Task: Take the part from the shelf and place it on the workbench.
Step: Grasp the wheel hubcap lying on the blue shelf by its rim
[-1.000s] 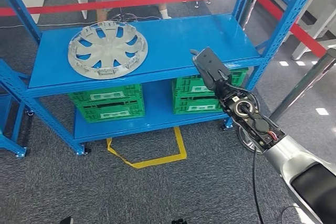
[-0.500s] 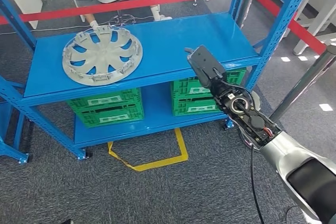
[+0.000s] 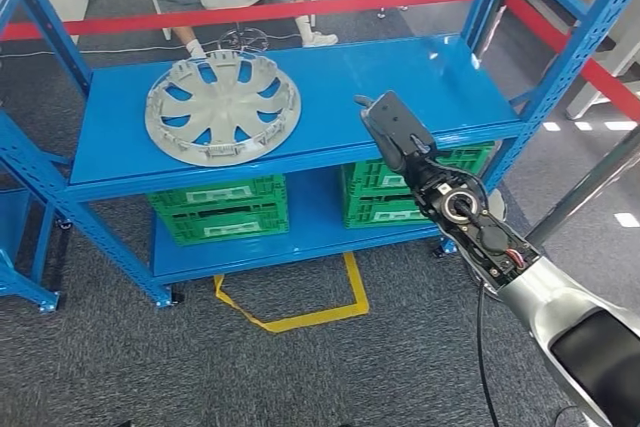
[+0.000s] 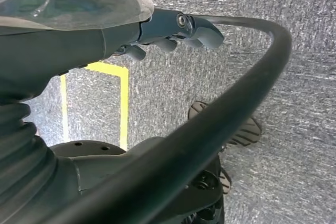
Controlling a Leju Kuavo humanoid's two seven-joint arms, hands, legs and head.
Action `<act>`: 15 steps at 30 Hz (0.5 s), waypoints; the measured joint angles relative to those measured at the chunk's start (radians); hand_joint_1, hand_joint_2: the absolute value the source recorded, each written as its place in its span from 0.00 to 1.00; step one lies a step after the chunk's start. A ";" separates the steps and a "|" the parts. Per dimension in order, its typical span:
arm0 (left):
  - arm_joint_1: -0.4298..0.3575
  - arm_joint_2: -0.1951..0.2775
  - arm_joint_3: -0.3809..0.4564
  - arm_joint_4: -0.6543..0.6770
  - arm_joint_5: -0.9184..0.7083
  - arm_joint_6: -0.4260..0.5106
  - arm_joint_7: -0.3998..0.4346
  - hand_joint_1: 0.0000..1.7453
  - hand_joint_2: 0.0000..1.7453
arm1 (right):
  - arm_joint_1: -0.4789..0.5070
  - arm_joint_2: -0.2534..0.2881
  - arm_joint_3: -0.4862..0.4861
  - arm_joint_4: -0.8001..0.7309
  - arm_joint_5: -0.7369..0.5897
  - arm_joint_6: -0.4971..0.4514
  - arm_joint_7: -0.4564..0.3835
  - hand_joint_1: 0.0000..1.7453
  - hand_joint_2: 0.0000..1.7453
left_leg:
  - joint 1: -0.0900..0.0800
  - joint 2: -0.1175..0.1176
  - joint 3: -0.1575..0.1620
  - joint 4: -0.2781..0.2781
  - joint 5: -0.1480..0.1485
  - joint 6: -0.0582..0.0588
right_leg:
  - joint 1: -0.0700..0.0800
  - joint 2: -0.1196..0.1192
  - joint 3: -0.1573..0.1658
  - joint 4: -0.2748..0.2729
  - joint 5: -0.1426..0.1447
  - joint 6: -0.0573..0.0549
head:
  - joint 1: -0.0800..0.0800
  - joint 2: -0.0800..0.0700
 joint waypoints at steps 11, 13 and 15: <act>0.000 -0.002 0.000 0.000 0.000 0.000 -0.001 0.00 1.00 | 0.000 0.000 0.000 0.000 -0.001 -0.001 0.000 0.00 0.00 | -0.013 0.000 0.031 0.012 -0.041 -0.027 | 0.021 0.001 0.103 -0.290 0.172 -0.047 | 0.000 0.000; -0.001 -0.001 0.000 0.000 0.000 0.001 -0.002 0.00 1.00 | -0.001 0.000 0.000 -0.001 -0.003 -0.001 0.000 0.00 0.00 | -0.011 0.002 -0.018 0.110 -0.084 -0.036 | 0.016 -0.002 0.115 -0.301 0.172 -0.052 | -0.012 0.000; 0.001 -0.001 0.000 0.000 0.000 0.001 -0.003 0.00 1.00 | 0.001 0.000 0.001 -0.001 -0.005 -0.001 0.000 0.00 0.00 | -0.006 0.002 -0.103 0.248 -0.130 -0.043 | 0.016 -0.003 0.118 -0.301 0.168 -0.056 | -0.019 0.000</act>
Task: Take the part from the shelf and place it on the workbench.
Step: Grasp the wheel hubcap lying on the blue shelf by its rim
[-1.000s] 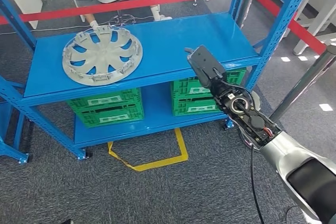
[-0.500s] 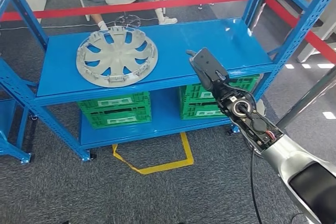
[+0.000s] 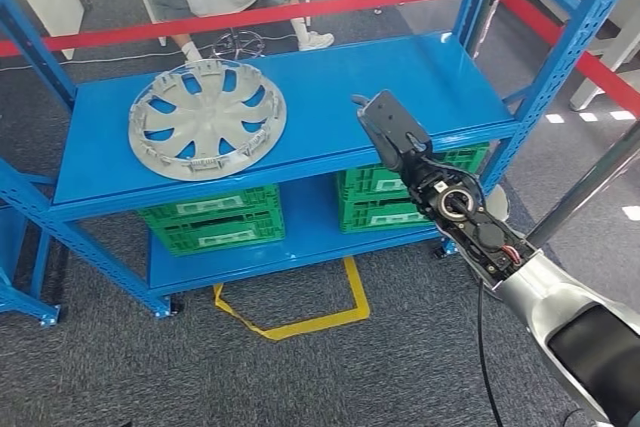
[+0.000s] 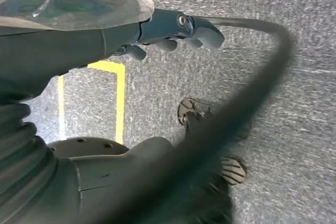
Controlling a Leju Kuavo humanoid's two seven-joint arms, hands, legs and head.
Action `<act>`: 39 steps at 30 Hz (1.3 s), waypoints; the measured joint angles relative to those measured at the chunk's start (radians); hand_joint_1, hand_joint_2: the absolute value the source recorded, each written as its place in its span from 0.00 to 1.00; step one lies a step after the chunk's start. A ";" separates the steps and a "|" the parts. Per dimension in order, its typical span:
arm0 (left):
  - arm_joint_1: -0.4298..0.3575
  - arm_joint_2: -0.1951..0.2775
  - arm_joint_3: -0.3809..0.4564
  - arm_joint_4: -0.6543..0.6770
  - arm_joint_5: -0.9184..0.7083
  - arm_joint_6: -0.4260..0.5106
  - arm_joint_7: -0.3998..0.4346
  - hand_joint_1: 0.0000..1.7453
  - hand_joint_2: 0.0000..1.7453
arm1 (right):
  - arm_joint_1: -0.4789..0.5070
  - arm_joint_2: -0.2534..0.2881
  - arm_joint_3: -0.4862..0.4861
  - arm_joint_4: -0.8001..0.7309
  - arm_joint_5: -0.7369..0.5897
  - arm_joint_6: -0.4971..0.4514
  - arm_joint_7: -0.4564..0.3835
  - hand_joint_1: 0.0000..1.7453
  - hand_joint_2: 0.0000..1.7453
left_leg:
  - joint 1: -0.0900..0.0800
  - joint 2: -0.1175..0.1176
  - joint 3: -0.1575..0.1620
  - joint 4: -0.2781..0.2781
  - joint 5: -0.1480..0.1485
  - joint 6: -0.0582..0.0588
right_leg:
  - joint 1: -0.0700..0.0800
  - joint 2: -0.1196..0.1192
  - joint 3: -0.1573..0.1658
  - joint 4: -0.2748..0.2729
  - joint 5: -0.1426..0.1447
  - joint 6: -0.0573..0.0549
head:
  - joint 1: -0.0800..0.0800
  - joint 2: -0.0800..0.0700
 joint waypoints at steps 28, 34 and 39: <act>-0.003 0.006 -0.001 0.000 -0.003 -0.004 0.010 0.00 1.00 | 0.007 0.004 -0.006 0.011 -0.006 0.001 -0.018 0.00 0.00 | -0.003 -0.001 0.115 -0.194 0.072 0.005 | -0.001 0.005 -0.007 0.005 0.005 0.011 | 0.012 0.000; -0.001 0.005 -0.001 0.000 -0.003 -0.004 0.010 0.00 1.00 | 0.014 0.004 -0.008 0.011 -0.006 0.002 -0.019 0.00 0.00 | 0.001 0.001 -0.024 -0.004 0.054 -0.002 | -0.001 0.004 0.006 0.004 -0.006 0.004 | -0.008 0.000; -0.002 0.007 -0.001 0.000 -0.001 -0.008 0.010 0.00 1.00 | 0.011 0.004 -0.010 0.011 -0.006 0.002 -0.019 0.00 0.00 | -0.003 0.003 0.086 -0.255 0.156 0.020 | 0.005 0.007 0.017 0.006 -0.025 0.023 | -0.007 0.000</act>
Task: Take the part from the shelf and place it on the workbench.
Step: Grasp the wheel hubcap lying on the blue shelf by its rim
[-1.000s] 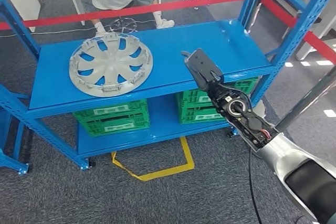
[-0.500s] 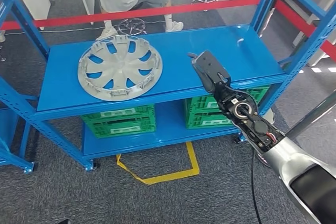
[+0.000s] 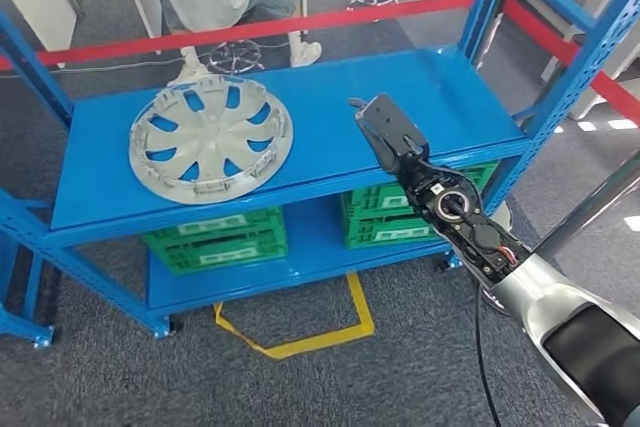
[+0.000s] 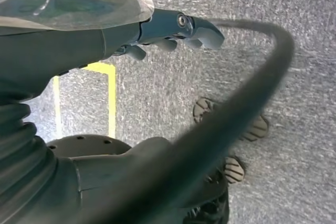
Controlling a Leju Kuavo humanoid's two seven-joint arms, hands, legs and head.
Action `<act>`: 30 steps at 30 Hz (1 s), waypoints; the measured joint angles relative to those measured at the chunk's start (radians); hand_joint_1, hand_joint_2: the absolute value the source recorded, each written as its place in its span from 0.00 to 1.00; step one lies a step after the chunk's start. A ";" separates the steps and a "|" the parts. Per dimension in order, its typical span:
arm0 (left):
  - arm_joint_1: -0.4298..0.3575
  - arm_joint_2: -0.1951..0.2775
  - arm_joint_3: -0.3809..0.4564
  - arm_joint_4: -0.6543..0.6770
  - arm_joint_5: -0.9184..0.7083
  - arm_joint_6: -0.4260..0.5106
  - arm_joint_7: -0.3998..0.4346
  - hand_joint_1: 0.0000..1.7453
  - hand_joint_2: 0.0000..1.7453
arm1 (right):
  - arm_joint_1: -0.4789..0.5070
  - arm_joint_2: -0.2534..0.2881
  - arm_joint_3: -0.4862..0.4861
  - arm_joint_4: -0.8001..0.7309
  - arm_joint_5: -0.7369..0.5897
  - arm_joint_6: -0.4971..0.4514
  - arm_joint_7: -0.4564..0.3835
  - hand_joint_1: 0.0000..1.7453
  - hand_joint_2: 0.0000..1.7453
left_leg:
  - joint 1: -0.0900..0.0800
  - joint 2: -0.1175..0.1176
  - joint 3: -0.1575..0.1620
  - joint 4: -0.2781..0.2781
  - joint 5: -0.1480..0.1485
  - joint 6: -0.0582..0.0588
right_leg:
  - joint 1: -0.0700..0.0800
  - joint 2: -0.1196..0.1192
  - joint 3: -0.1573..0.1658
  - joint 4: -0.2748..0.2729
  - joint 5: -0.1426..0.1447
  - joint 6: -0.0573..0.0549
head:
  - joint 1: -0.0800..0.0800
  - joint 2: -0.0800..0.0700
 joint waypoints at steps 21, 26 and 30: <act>-0.004 0.000 0.000 0.000 0.002 -0.001 -0.004 0.00 1.00 | -0.001 0.000 -0.001 -0.001 -0.018 -0.002 -0.007 0.00 0.00 | 0.003 -0.002 -0.004 0.129 -0.113 -0.020 | -0.003 0.001 -0.014 -0.010 0.032 -0.017 | 0.011 0.000; -0.002 -0.001 0.000 0.000 0.000 -0.001 -0.003 0.00 1.00 | 0.009 0.000 -0.001 -0.002 -0.020 -0.003 -0.008 0.00 0.00 | 0.004 -0.001 -0.107 0.251 -0.099 -0.018 | -0.001 0.002 -0.003 -0.010 0.021 -0.024 | 0.000 0.000; -0.005 0.003 0.000 0.000 -0.002 -0.001 -0.003 0.00 1.00 | 0.008 0.000 -0.002 -0.003 -0.022 -0.003 -0.008 0.00 0.00 | -0.003 0.001 0.006 -0.006 0.010 0.000 | 0.005 0.005 0.008 -0.007 0.003 -0.011 | -0.002 0.000</act>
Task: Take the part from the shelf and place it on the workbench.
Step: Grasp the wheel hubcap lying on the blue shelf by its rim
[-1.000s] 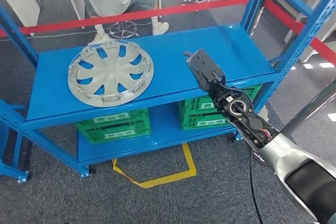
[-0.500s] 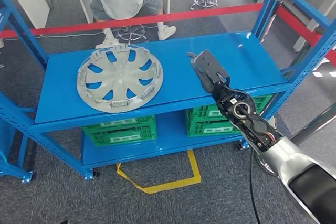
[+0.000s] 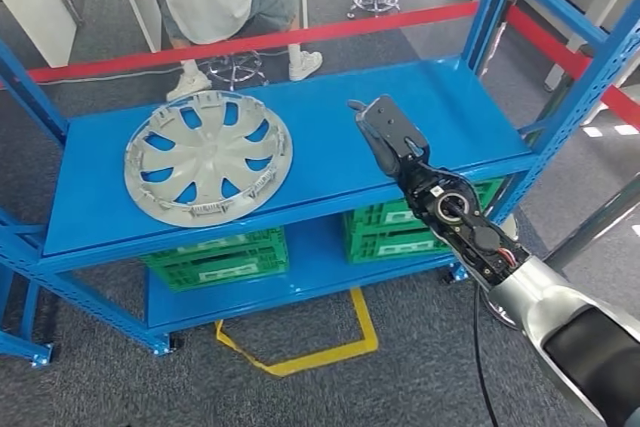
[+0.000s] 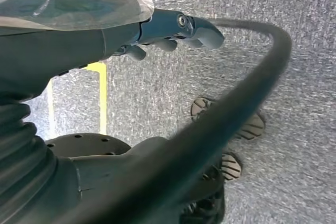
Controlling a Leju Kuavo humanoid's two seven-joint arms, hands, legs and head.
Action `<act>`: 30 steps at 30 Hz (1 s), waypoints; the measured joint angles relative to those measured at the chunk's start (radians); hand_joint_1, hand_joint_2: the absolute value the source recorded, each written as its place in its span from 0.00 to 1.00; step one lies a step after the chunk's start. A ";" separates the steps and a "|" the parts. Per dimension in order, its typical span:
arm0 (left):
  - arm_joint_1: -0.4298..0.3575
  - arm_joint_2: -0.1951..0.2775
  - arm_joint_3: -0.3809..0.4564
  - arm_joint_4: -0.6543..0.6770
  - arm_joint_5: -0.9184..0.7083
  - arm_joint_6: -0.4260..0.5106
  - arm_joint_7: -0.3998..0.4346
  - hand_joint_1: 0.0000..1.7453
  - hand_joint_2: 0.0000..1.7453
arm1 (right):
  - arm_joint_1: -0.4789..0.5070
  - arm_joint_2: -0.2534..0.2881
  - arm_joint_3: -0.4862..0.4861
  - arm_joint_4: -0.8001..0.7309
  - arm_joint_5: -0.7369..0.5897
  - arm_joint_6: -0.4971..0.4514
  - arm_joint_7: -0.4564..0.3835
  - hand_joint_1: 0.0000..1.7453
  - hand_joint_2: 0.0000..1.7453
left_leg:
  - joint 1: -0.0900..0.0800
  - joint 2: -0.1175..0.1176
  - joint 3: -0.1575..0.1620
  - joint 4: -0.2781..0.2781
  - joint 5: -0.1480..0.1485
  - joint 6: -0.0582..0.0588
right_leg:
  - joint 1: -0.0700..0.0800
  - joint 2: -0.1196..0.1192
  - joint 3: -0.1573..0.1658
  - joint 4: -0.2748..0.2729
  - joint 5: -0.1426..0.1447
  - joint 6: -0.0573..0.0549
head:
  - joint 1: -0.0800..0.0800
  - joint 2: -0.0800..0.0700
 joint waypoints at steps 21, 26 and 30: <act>-0.001 -0.007 0.000 0.001 0.012 0.000 -0.001 0.00 1.00 | 0.008 -0.004 -0.003 -0.003 -0.001 -0.001 0.003 0.00 0.00 | 0.008 -0.002 0.015 0.093 -0.109 -0.024 | -0.016 0.000 -0.033 0.013 0.024 0.004 | 0.013 0.000; 0.005 -0.009 0.000 0.001 0.013 0.000 -0.004 0.00 1.00 | 0.011 -0.004 -0.002 -0.002 -0.004 -0.001 0.001 0.00 0.00 | 0.007 -0.002 -0.124 0.285 -0.129 -0.017 | -0.006 -0.001 -0.022 0.014 0.012 -0.008 | 0.002 0.000; 0.005 -0.006 0.000 0.001 0.015 0.000 -0.004 0.00 1.00 | 0.011 -0.004 -0.002 -0.002 -0.008 0.000 -0.003 0.00 0.00 | -0.003 0.000 -0.019 0.026 -0.004 0.006 | 0.000 0.002 -0.007 0.015 -0.005 -0.001 | 0.000 0.000</act>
